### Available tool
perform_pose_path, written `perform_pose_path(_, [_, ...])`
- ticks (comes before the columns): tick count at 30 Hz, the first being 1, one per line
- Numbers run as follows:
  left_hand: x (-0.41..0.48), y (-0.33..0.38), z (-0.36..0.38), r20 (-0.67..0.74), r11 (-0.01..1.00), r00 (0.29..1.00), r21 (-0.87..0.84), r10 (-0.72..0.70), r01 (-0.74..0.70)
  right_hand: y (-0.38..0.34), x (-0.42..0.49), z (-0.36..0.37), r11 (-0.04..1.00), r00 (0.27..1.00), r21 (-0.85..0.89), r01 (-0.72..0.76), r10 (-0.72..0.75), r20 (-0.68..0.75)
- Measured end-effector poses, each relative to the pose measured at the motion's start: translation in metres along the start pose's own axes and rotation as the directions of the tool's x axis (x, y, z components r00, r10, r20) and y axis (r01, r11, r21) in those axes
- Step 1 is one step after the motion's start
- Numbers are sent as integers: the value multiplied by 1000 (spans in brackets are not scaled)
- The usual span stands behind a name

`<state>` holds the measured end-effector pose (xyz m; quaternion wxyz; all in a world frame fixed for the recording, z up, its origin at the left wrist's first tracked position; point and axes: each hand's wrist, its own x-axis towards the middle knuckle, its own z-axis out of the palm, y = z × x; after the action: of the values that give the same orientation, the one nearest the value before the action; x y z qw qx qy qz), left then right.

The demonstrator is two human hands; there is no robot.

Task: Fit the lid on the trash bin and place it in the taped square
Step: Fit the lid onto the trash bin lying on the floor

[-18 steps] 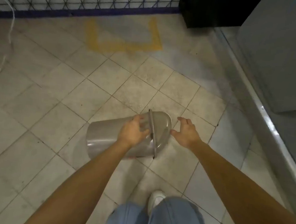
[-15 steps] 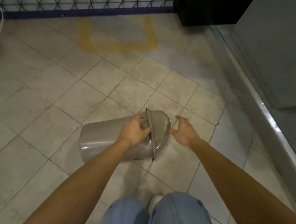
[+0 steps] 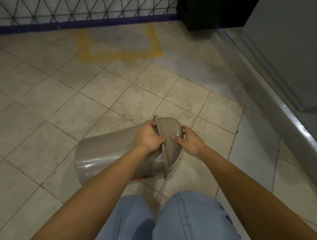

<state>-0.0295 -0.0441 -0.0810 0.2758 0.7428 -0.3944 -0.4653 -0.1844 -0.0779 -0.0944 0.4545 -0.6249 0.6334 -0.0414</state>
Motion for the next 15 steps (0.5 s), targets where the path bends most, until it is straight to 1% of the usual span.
perform_pose_path(2, [-1,1,1,11,997,1000,-67,-27,28,0,0,1,1000,1000,-10,11,-11,0])
perform_pose_path(6, [-4,3,0,35,982,997,-176,-68,73,0,-2,1,999,1000,23,24,-24,3])
perform_pose_path(11, [-7,8,-11,28,954,998,-292,-61,67,-1,-4,-4,999,1000,41,28,-27,-12])
perform_pose_path(15, [-8,15,-27,24,942,999,-331,-48,54,-6,-5,-11,994,997,87,61,-57,-45])
